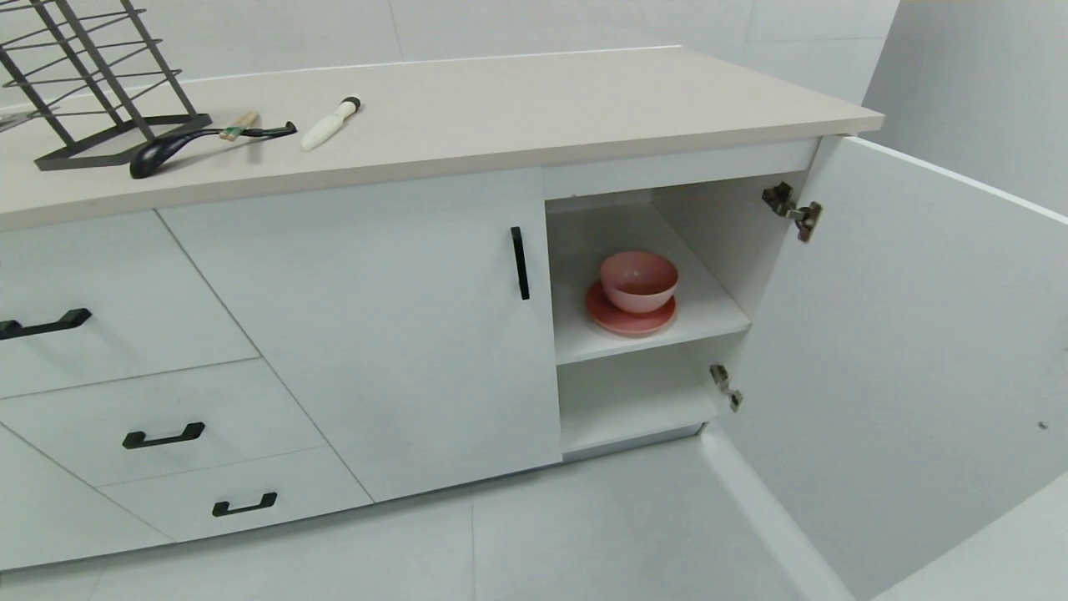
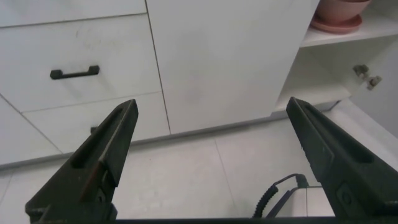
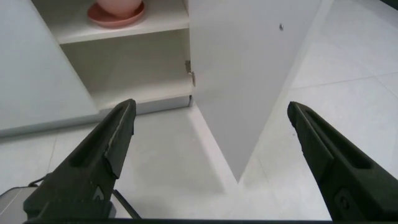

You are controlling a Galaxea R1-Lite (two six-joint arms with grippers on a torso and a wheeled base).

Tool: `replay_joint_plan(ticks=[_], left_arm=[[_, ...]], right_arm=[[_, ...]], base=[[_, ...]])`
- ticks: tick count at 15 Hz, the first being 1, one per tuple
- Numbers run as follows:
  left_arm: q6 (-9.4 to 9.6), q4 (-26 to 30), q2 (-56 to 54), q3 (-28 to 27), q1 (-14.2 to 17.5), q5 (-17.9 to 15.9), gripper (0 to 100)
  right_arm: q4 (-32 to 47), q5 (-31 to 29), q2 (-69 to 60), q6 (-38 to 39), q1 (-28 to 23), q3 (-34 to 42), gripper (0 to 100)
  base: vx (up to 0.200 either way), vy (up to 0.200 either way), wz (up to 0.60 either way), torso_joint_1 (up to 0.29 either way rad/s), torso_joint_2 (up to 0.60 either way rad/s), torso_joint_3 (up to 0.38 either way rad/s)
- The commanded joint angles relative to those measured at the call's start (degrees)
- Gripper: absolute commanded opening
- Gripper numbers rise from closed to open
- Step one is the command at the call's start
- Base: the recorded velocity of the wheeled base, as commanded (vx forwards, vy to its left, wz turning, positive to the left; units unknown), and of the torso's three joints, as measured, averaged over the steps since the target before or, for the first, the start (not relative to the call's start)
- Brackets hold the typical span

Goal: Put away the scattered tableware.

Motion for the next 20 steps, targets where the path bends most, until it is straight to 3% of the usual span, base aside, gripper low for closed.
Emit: replay_joint_plan(ticks=[1, 15, 20], left_arm=[[-0.11, -0.07, 0.07, 0.01, -0.01, -0.01, 100], [-0.19, -0.07, 0.07, 0.01, -0.01, -0.01, 100], [-0.81, -0.07, 0.07, 0.01, -0.01, -0.01, 100]], right_arm=[[0.0, 0.04, 0.18, 0.01, -0.01, 0.0, 100], [-0.09, 0.04, -2.72, 0.01, 1.31, -0.09, 100], [0.0, -0.31, -2.72, 0.27, 1.31, 0.0, 100]], base=[[0.0, -0.2, 0.0, 0.002, 0.0, 0.002], [0.0, -0.2, 0.0, 0.001, 0.0, 0.002], [0.0, 0.0, 0.0, 0.0, 0.0, 0.0]])
